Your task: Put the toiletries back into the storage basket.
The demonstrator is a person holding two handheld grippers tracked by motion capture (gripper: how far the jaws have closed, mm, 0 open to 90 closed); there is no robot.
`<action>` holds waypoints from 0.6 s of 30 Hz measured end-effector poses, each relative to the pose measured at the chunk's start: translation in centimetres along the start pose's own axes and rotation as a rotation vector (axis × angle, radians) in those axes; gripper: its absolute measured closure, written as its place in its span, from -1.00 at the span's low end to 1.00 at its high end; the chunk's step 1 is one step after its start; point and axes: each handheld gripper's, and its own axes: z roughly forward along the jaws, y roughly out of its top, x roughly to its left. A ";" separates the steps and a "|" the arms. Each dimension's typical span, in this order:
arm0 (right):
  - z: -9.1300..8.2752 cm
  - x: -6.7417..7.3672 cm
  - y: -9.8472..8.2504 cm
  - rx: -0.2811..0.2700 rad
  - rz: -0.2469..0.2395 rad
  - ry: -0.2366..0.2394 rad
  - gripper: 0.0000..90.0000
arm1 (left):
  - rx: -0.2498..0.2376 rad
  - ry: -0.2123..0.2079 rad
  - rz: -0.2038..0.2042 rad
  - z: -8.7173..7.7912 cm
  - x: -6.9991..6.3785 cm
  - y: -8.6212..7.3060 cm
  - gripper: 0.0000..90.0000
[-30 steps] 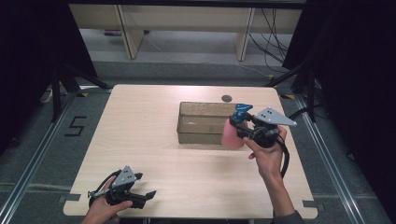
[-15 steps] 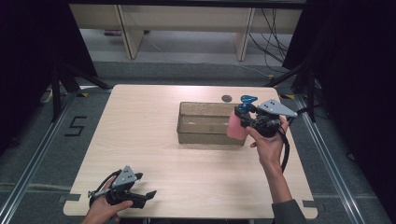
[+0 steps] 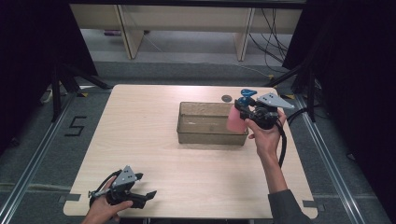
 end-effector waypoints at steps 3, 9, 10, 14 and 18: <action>0.3 -0.2 0.0 0.000 -0.003 -0.012 0.19 | 0.002 -0.005 0.009 0.0 0.0 -0.1 -0.67; 1.3 -0.7 -0.4 0.007 0.019 -0.025 0.19 | -0.017 -0.004 -0.017 0.1 -0.2 0.0 -0.67; 1.5 -0.7 -0.5 0.010 0.025 -0.032 0.19 | -0.010 -0.002 -0.010 0.1 -0.2 0.0 -0.67; 2.2 -1.4 -1.0 0.021 0.009 -0.045 0.19 | -0.004 -0.010 -0.007 0.1 -0.2 0.0 -0.67; 2.9 -1.8 -1.7 0.033 0.027 -0.053 0.19 | -0.013 -0.004 -0.014 0.1 -0.3 0.0 -0.67</action>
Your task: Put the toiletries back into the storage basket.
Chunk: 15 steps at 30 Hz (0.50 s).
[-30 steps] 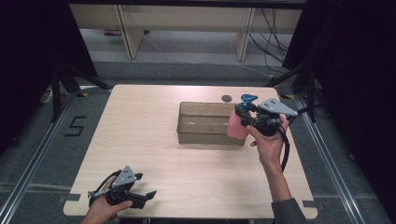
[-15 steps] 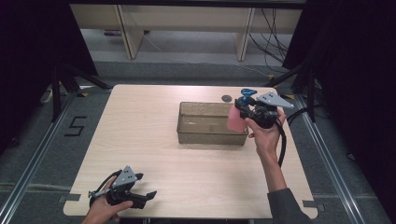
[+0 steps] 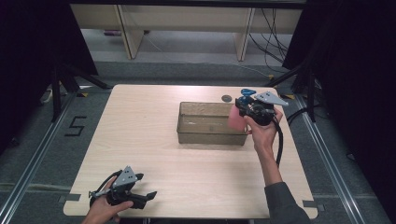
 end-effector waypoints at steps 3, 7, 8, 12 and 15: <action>0.2 -0.1 -0.2 0.007 0.001 0.011 0.19 | 0.002 0.002 0.004 0.0 0.1 0.0 -0.67; 0.6 -0.1 -0.6 0.020 -0.026 0.010 0.19 | 0.011 0.003 0.016 -0.1 0.1 0.0 -0.67; 0.7 -0.1 -0.7 0.025 -0.012 0.021 0.19 | -0.005 -0.001 0.000 0.0 0.0 0.0 -0.67; 0.7 0.0 -0.7 0.021 -0.021 0.021 0.19 | 0.004 -0.002 0.007 -0.1 0.0 0.0 -0.67; 0.7 0.1 -0.7 0.020 -0.019 0.035 0.19 | 0.005 -0.005 0.006 -0.1 0.1 0.1 -0.67</action>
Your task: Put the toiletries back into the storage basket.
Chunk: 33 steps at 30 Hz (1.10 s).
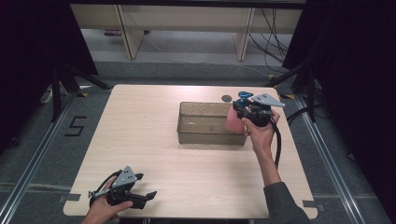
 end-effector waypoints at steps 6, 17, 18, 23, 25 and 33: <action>0.0 0.1 -0.1 0.006 -0.015 -0.004 0.19 | -0.003 0.000 -0.002 0.0 0.0 0.0 -0.67; 0.3 0.1 -1.0 0.029 -0.007 -0.002 0.19 | 0.004 0.002 0.005 -0.1 0.0 0.0 -0.67; 0.3 0.2 -1.1 0.032 0.014 -0.012 0.19 | 0.004 0.002 0.005 -0.1 0.0 0.0 -0.67; 0.4 0.1 -1.3 0.038 0.014 0.001 0.19 | -0.006 0.009 0.000 0.0 0.0 0.0 -0.67; 0.3 0.0 -1.3 0.045 -0.002 -0.002 0.19 | -0.017 0.002 -0.005 0.0 -0.1 -0.1 -0.67; 0.5 0.0 -1.9 0.051 -0.003 0.005 0.19 | -0.015 0.006 -0.006 -0.1 -0.1 0.0 -0.67</action>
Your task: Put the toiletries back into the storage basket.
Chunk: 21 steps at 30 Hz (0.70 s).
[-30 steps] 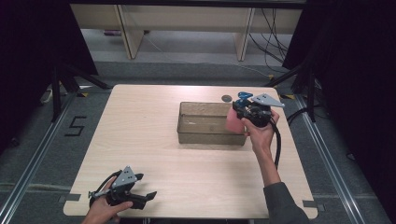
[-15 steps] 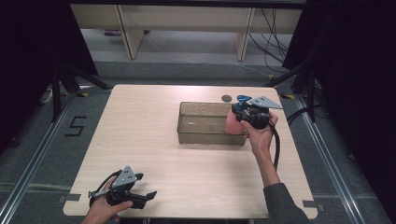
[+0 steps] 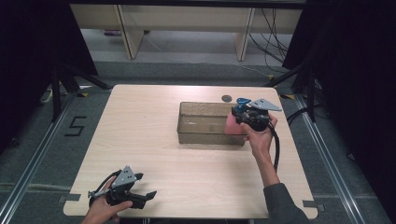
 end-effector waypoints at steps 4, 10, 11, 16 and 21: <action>0.0 0.0 -0.3 0.012 0.007 0.001 0.19 | 0.016 0.002 0.020 -0.1 0.2 0.0 -0.67; 0.1 0.1 -0.7 0.023 -0.003 -0.002 0.19 | 0.026 0.004 0.023 -0.2 0.3 0.1 -0.67; 0.1 0.1 -0.7 0.023 -0.003 -0.002 0.19 | 0.026 0.004 0.023 -0.2 0.3 0.1 -0.67; 0.3 0.2 -1.0 0.036 0.000 0.009 0.19 | 0.023 0.010 0.027 -0.2 0.3 0.1 -0.67; 0.4 0.2 -1.3 0.043 -0.005 0.000 0.19 | 0.007 0.001 0.010 -0.2 0.1 0.0 -0.67</action>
